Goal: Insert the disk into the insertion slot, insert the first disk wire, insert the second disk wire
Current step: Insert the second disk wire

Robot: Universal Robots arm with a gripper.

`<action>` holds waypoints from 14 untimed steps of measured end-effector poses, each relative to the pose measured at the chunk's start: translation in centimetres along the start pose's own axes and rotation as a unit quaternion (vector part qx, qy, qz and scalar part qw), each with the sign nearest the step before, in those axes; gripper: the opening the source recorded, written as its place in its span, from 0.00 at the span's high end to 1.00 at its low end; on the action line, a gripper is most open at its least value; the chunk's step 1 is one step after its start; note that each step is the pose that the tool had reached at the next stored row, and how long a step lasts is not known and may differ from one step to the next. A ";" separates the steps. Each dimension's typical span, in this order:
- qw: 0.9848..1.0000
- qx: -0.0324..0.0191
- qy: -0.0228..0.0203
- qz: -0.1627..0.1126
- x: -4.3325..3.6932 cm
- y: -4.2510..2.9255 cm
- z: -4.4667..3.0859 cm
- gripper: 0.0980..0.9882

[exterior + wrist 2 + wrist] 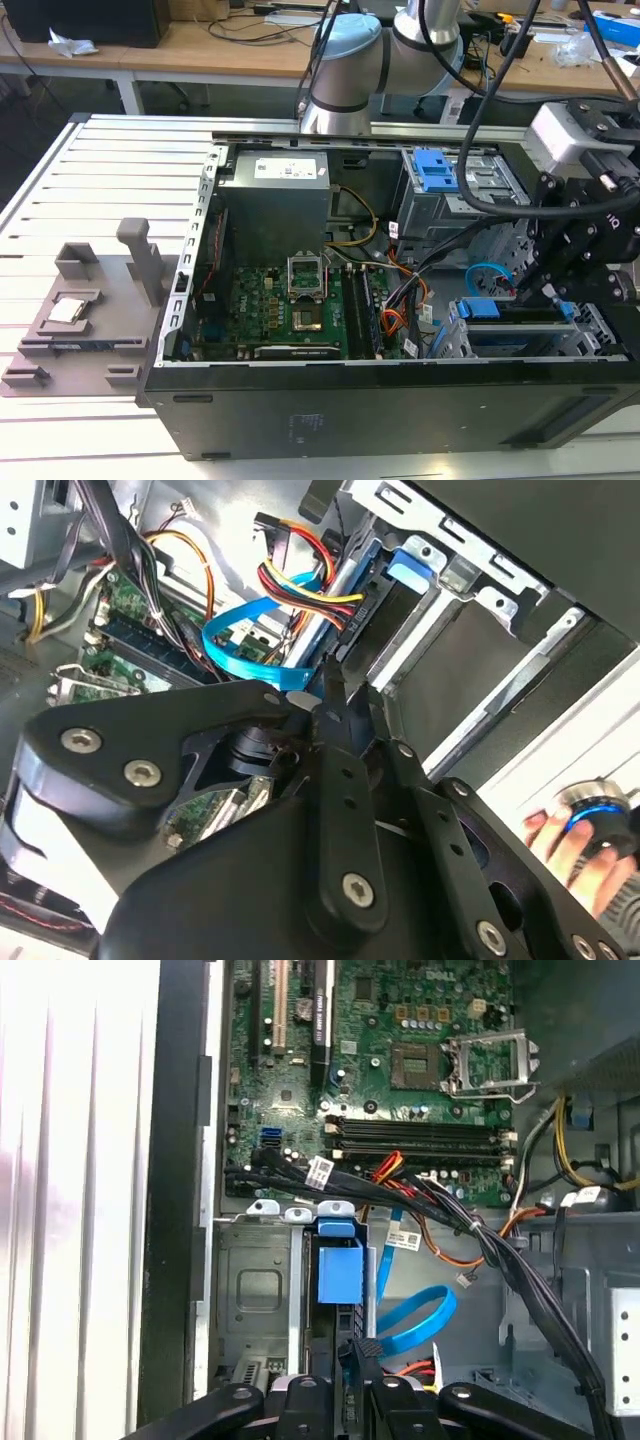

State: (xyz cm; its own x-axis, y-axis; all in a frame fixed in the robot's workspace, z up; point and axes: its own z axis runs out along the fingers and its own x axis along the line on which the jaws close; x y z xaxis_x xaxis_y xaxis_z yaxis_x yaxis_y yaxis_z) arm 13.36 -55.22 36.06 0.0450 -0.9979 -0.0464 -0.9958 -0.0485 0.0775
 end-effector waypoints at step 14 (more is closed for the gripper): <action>0.994 -0.005 -0.038 -0.104 -0.08 0.16 0.11 0.85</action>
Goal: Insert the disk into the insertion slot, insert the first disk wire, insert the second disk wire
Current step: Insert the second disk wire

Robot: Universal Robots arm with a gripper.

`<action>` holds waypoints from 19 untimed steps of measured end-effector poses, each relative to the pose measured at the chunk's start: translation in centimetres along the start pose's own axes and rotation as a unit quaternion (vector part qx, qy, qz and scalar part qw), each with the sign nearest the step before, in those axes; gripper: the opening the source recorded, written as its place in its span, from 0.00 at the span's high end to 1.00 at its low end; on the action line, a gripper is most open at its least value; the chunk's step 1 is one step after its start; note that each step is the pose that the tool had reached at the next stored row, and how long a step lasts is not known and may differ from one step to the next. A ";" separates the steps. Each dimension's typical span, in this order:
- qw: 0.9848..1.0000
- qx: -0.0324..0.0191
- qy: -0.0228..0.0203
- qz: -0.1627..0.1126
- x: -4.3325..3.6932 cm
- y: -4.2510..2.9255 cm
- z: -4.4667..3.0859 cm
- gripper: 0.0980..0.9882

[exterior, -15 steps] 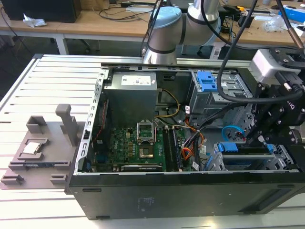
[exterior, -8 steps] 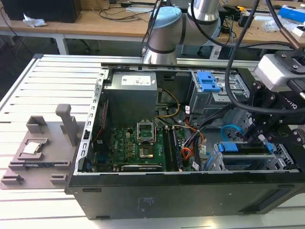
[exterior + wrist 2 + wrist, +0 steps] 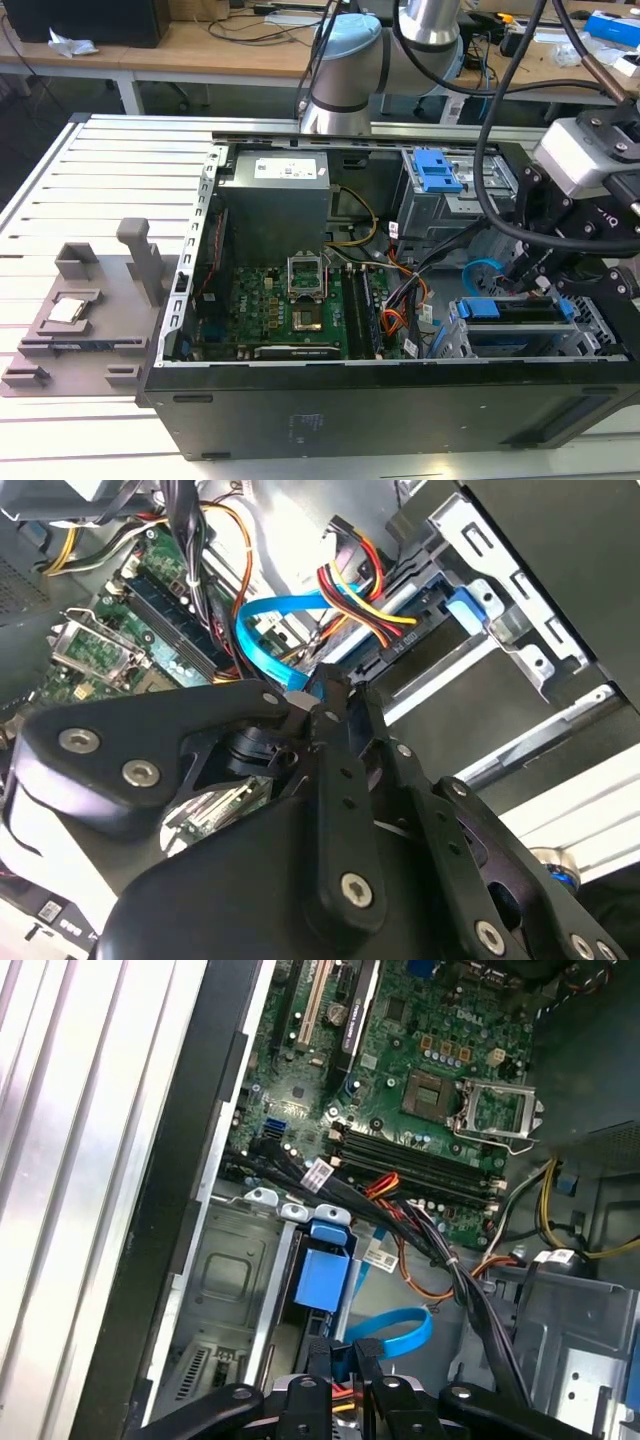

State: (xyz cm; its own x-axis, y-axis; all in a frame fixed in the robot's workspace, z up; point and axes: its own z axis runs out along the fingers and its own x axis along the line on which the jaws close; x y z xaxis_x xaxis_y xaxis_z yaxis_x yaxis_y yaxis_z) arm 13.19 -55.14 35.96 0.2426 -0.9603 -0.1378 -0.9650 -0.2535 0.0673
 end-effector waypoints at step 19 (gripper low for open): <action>0.999 -0.009 0.046 0.021 0.13 0.08 0.07 0.93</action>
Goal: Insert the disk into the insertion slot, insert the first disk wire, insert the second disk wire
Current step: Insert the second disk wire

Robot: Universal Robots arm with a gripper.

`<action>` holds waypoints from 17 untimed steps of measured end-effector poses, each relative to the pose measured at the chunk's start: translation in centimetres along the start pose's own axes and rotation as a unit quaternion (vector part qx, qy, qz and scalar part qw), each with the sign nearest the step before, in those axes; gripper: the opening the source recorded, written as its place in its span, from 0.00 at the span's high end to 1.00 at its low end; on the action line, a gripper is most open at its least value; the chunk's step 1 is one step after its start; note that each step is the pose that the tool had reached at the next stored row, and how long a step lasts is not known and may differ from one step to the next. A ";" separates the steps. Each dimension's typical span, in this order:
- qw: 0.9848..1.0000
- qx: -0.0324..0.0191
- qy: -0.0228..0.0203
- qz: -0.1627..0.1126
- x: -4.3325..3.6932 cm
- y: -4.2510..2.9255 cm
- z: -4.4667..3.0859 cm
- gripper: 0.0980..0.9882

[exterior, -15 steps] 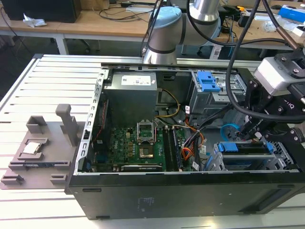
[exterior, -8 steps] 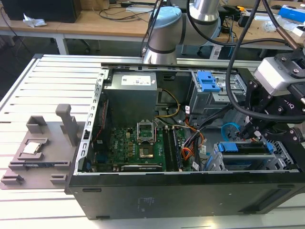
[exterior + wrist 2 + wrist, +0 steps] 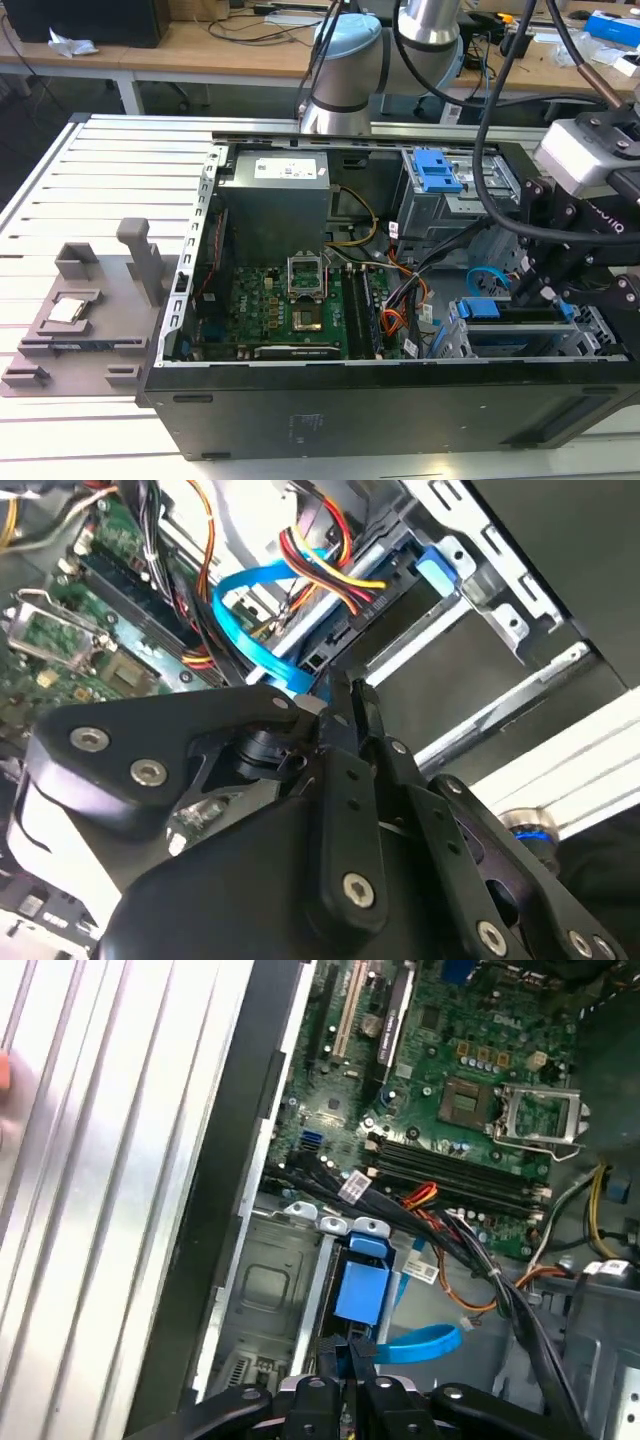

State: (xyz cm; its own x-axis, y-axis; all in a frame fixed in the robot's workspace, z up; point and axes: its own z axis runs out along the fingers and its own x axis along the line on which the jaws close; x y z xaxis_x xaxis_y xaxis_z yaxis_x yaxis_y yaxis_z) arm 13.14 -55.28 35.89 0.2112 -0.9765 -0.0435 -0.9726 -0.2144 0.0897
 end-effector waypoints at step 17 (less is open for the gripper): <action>0.993 0.005 -0.011 0.118 -0.49 -0.52 0.64 0.93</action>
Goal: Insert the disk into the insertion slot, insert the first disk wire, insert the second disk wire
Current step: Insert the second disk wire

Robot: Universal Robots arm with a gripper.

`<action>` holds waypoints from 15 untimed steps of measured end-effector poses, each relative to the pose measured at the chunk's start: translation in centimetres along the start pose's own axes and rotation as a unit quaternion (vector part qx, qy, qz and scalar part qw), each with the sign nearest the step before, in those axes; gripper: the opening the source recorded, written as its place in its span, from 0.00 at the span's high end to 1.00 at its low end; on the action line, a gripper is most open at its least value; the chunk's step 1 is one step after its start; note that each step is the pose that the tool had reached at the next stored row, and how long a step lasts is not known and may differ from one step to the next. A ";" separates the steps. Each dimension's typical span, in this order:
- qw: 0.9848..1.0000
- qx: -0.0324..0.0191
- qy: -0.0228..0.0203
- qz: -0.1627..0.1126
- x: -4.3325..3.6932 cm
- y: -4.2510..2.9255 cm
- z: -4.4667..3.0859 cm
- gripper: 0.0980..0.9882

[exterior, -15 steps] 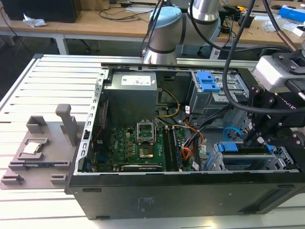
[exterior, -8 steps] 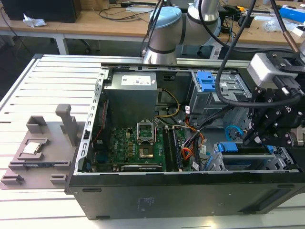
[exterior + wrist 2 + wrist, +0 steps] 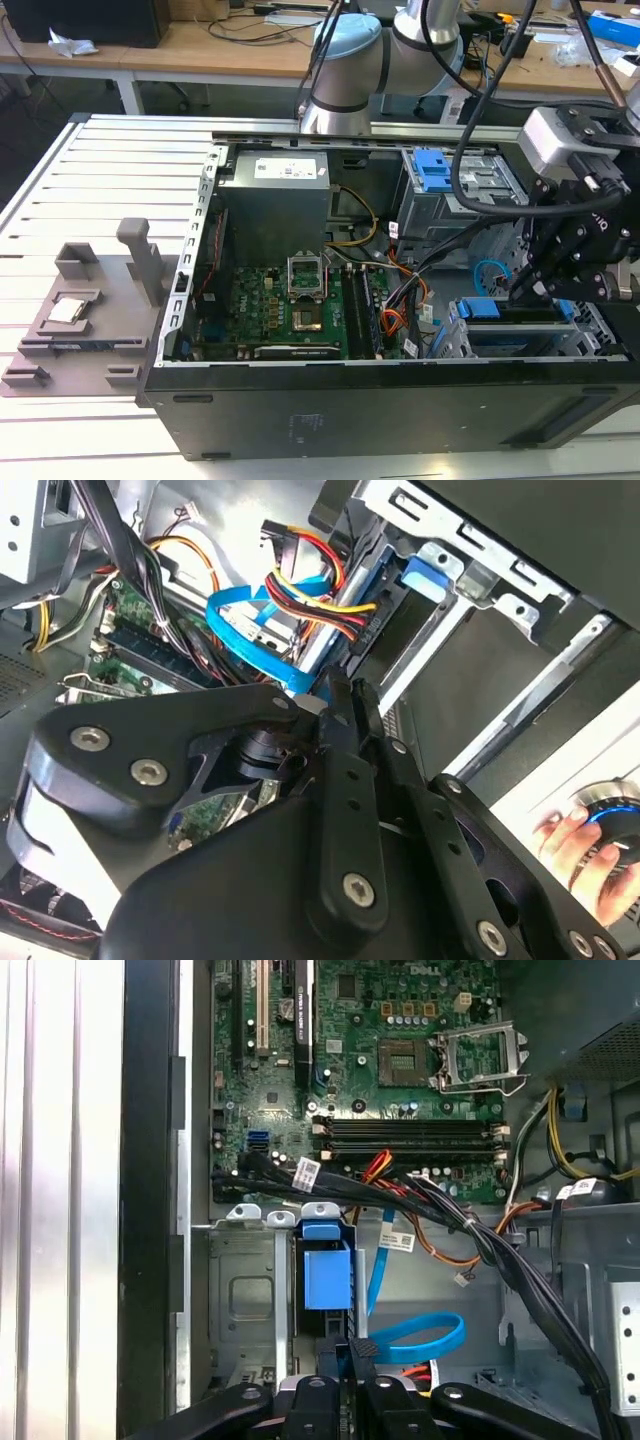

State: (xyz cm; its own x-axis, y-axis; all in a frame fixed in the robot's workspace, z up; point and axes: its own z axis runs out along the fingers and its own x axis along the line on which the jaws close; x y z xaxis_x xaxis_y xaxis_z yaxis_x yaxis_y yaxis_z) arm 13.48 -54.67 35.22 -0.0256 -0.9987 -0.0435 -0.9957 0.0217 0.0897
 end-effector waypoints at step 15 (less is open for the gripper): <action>1.000 -0.002 0.000 0.000 -0.10 -1.32 0.99 0.93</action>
State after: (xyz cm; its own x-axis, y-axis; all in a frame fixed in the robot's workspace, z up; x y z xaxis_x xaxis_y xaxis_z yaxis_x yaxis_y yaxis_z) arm 14.71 -54.56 34.13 -0.0257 -0.9988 -0.0425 -0.9954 0.0217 0.0935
